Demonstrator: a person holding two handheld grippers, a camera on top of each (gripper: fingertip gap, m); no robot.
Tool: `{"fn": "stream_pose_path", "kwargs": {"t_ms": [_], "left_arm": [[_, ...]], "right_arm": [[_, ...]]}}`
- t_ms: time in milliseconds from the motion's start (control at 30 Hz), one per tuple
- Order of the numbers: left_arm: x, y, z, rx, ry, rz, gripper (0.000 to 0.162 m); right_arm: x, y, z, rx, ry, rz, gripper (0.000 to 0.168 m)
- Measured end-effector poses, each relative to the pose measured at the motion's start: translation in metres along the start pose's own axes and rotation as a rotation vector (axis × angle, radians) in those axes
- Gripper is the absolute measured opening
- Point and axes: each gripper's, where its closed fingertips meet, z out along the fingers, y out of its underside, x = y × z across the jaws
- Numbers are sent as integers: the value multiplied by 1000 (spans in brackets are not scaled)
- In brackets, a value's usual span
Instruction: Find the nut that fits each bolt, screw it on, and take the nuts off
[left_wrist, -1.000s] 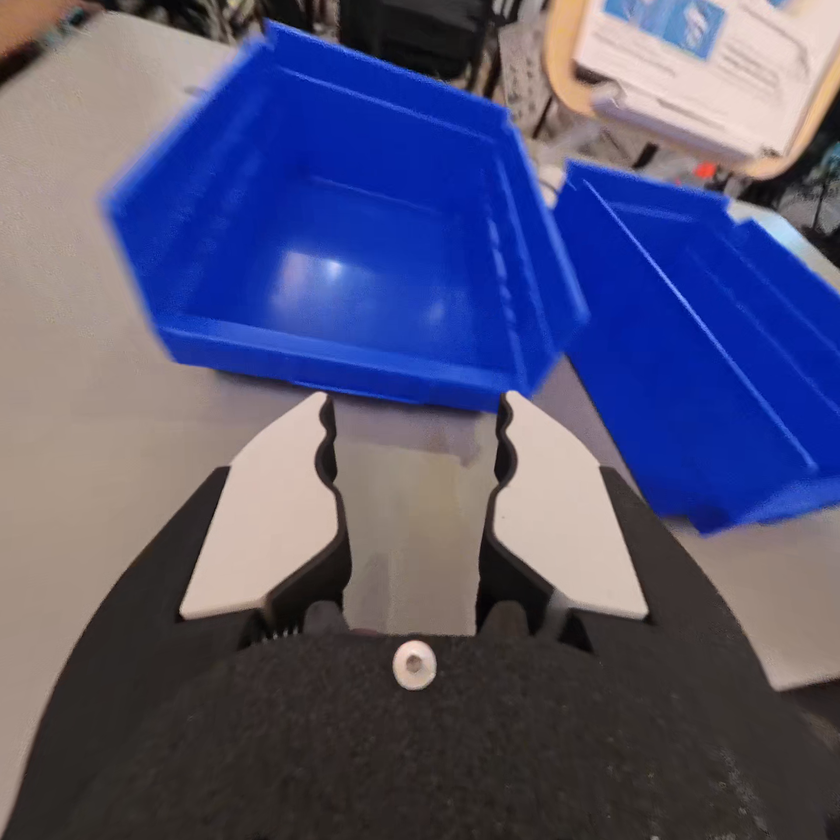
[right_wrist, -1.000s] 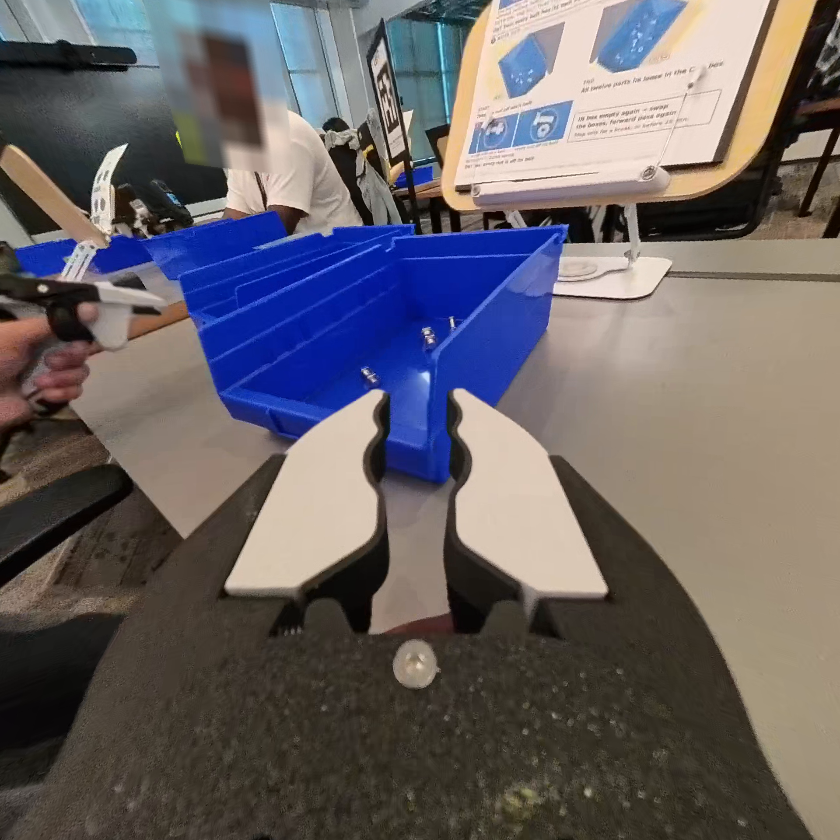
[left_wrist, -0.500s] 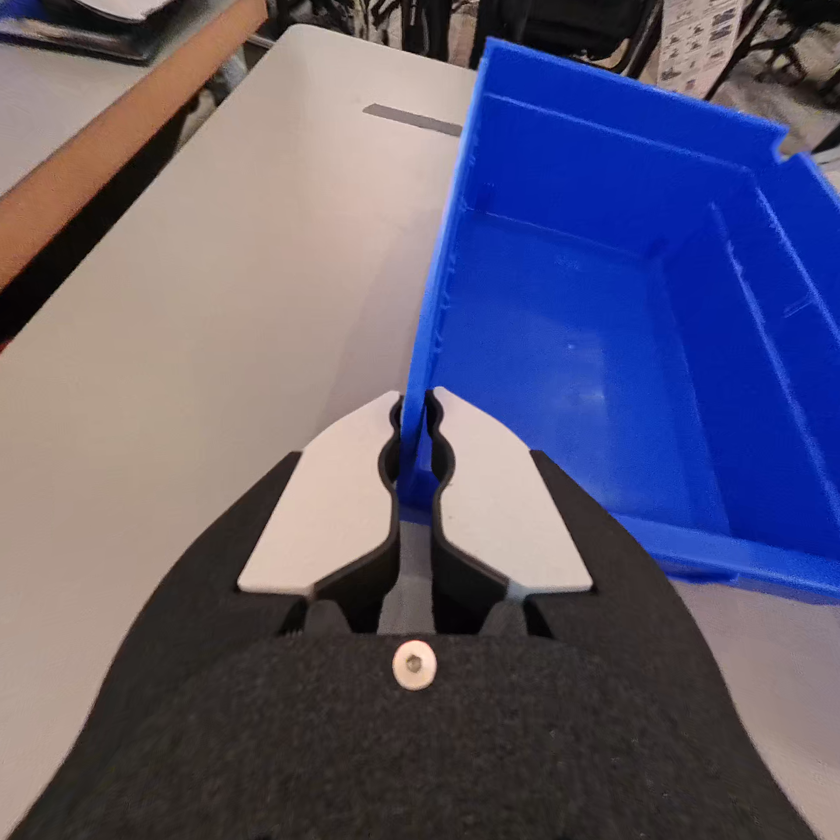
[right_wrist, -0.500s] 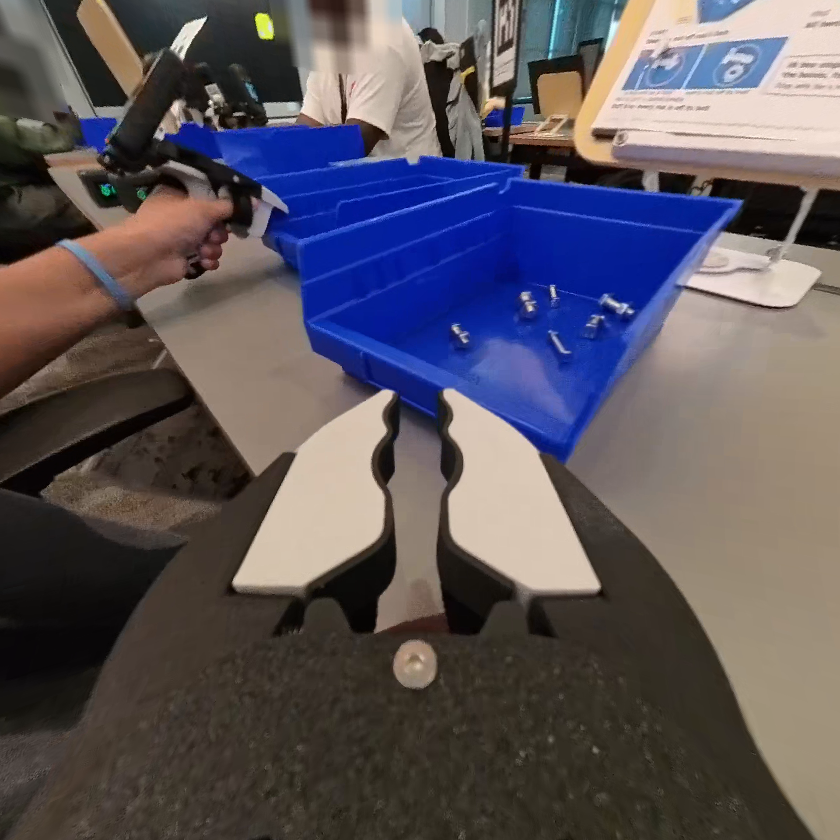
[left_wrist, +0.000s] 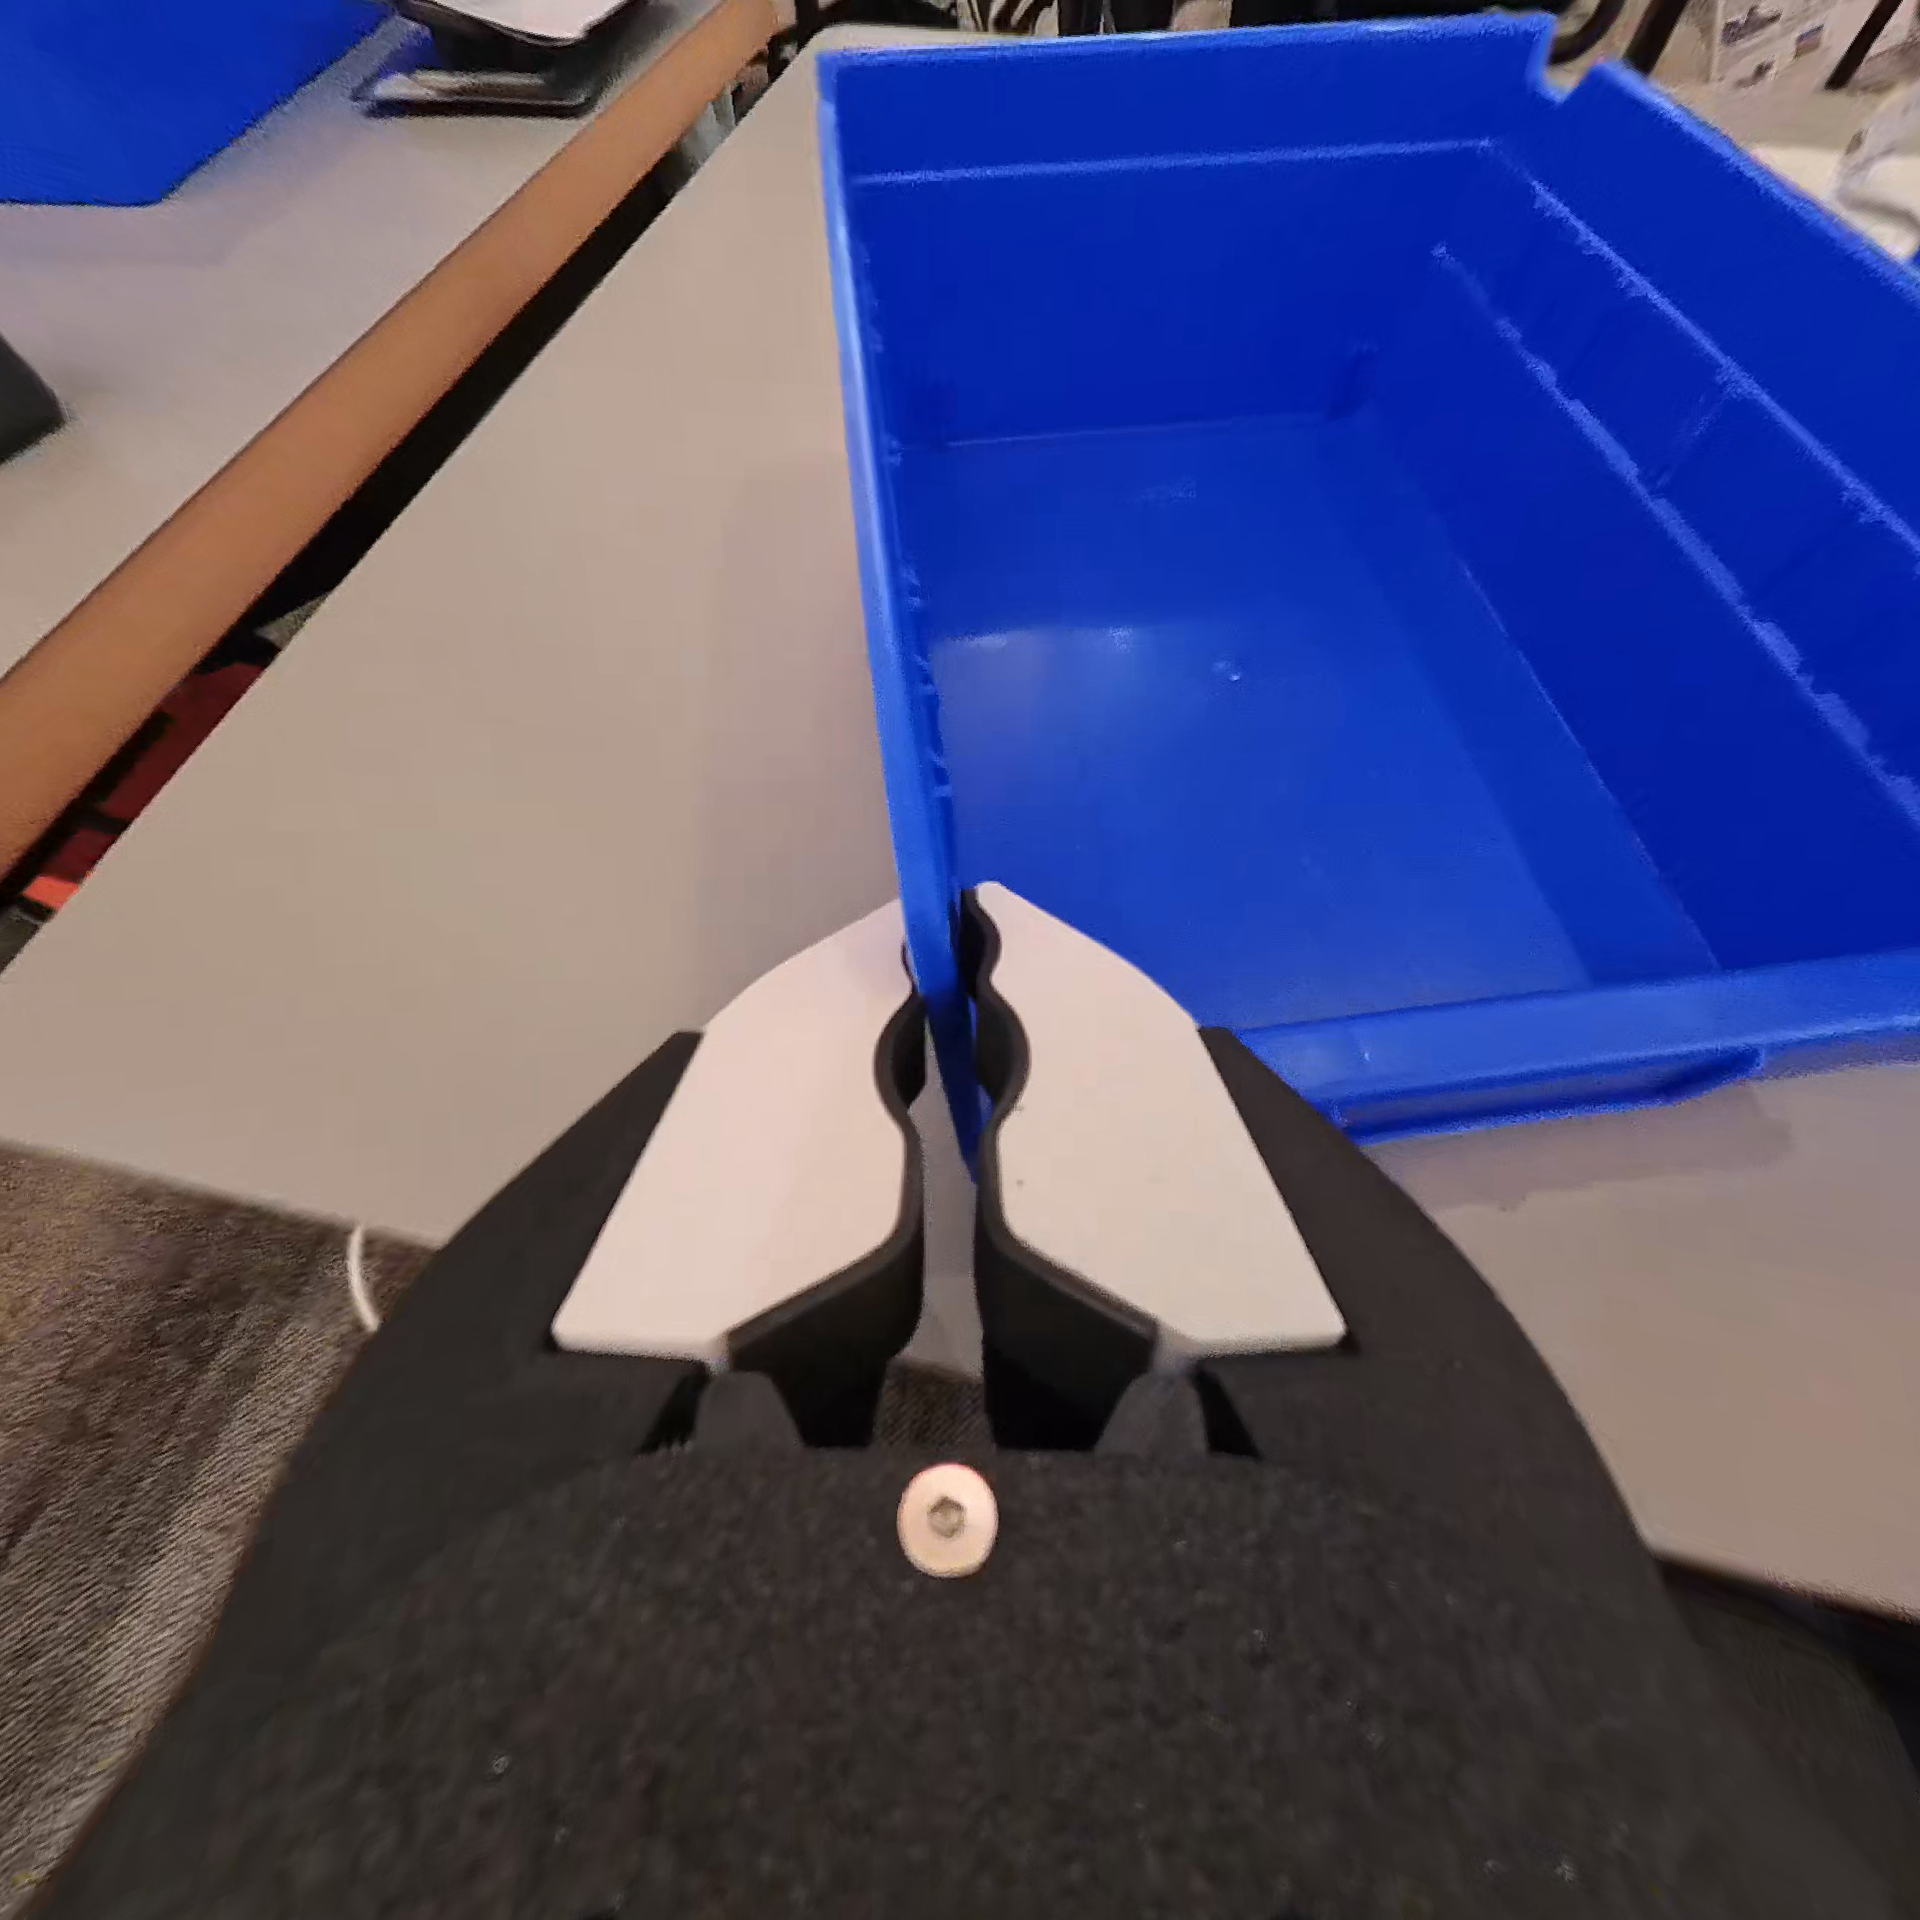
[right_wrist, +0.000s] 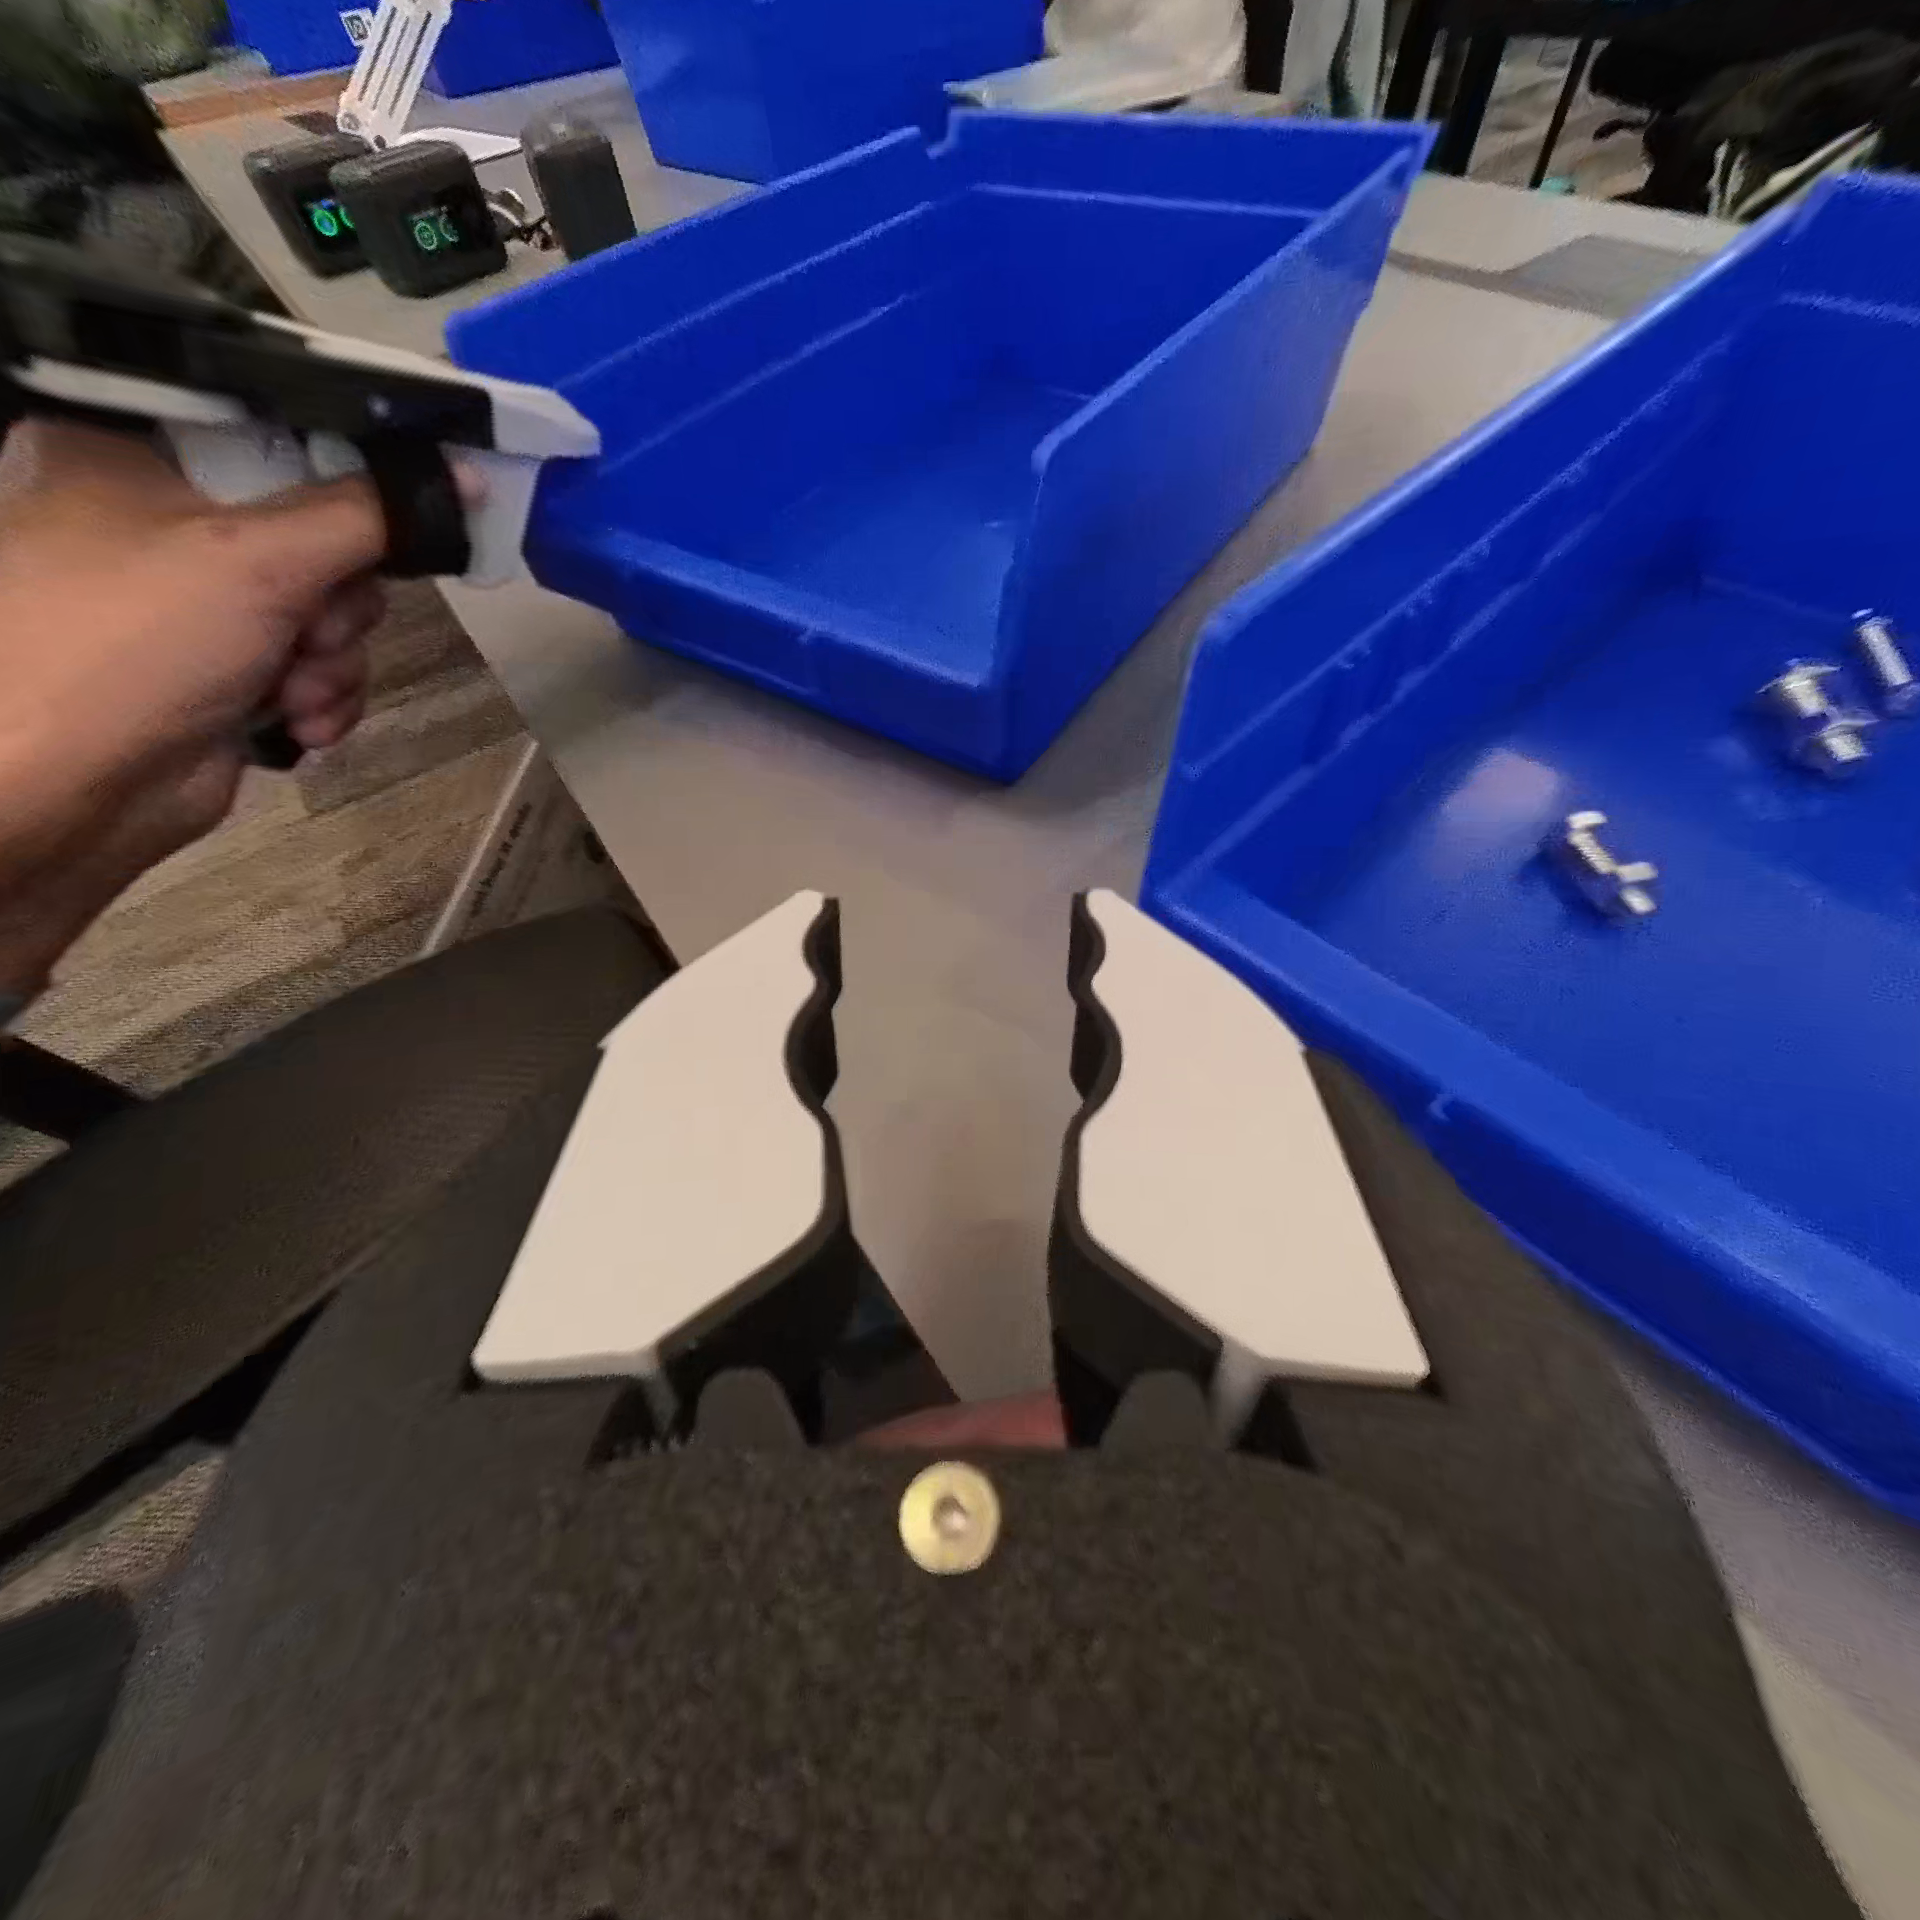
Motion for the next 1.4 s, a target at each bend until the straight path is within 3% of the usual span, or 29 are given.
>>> {"fn": "stream_pose_path", "kwargs": {"t_ms": [100,300,333,367,433,567,733,900,1033,1200,1400], "left_arm": [[1,16,-30,12,-11,28,4],[9,40,-77,64,-12,55,5],[9,43,-83,70,-13,67,5],[9,46,-90,76,-22,79,5],[7,47,-105,113,-59,112,5],[16,19,-132,230,-104,118,6],[56,-67,-142,385,-22,98,5],[152,-155,-121,440,122,152,4],[262,-185,-97,424,257,204,4],[408,-172,-77,373,392,309,5],[550,-125,-69,306,497,371,5]], "right_arm": [[-18,-3,21,-23,-53,70,44],[-37,-12,49,-29,8,-4,42],[-34,-14,51,-28,48,-13,36],[-29,-15,51,-25,89,-23,19],[-30,-16,51,-13,96,-31,10],[-26,-47,36,116,180,-100,6],[10,-125,-18,299,294,-115,6],[100,-168,-86,362,462,-78,6],[189,-160,-152,353,590,9,6],[289,-104,-243,294,744,128,5],[372,-31,-340,234,881,246,4]]}}
